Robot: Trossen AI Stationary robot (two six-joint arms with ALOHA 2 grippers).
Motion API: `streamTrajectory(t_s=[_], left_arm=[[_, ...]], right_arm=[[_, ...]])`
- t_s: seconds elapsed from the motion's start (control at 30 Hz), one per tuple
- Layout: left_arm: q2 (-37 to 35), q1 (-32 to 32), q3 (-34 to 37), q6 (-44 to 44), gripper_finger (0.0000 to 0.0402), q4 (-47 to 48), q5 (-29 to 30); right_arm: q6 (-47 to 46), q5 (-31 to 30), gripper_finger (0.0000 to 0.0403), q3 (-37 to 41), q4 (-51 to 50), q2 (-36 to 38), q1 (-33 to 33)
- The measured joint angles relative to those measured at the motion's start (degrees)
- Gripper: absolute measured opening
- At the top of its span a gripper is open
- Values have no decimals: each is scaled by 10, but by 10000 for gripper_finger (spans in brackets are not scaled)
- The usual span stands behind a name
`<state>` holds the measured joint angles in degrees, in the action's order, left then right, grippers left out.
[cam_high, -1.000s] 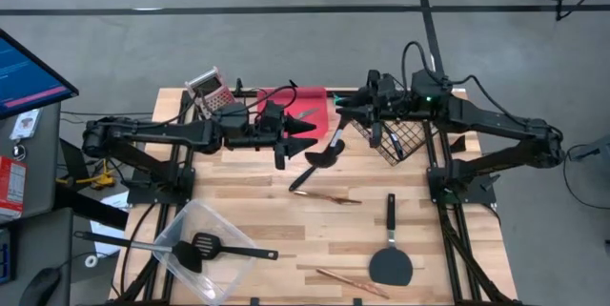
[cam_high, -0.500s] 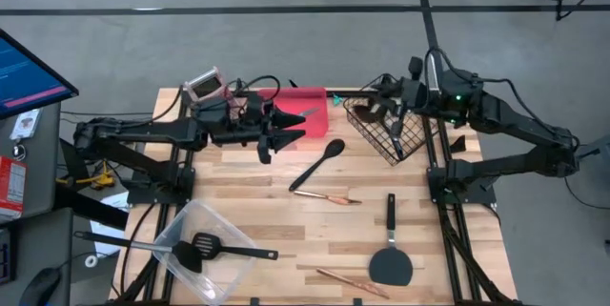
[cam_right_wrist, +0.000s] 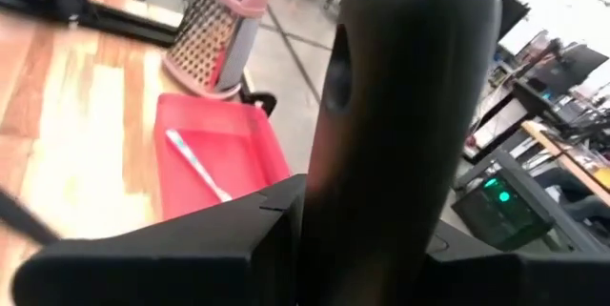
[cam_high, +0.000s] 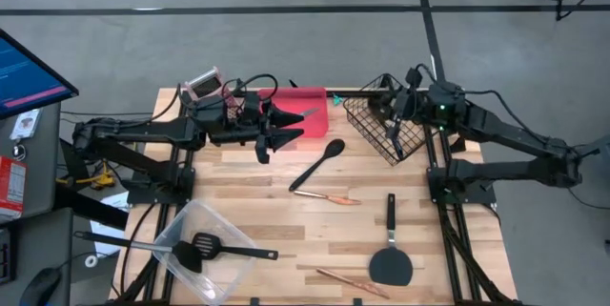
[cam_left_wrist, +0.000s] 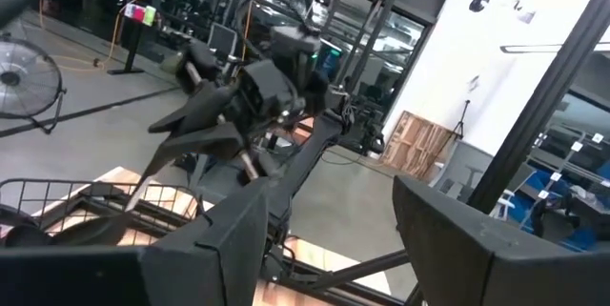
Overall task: Pick & Place Kitchen Items
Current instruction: Put the black ladle into the wire basket
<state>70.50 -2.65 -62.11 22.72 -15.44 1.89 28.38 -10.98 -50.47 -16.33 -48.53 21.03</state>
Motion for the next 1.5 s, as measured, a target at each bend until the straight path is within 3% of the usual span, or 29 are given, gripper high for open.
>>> streamTrajectory(t_s=[0.67,0.97,1.5], left_arm=[[0,0,0,0,204,0,0],[0,0,0,0,204,0,0],[0,0,0,0,204,0,0]], right_arm=[[-50,201,82,115,135,6,134],[-55,220,82,142,169,5,161],[-120,221,219,142,167,8,163]])
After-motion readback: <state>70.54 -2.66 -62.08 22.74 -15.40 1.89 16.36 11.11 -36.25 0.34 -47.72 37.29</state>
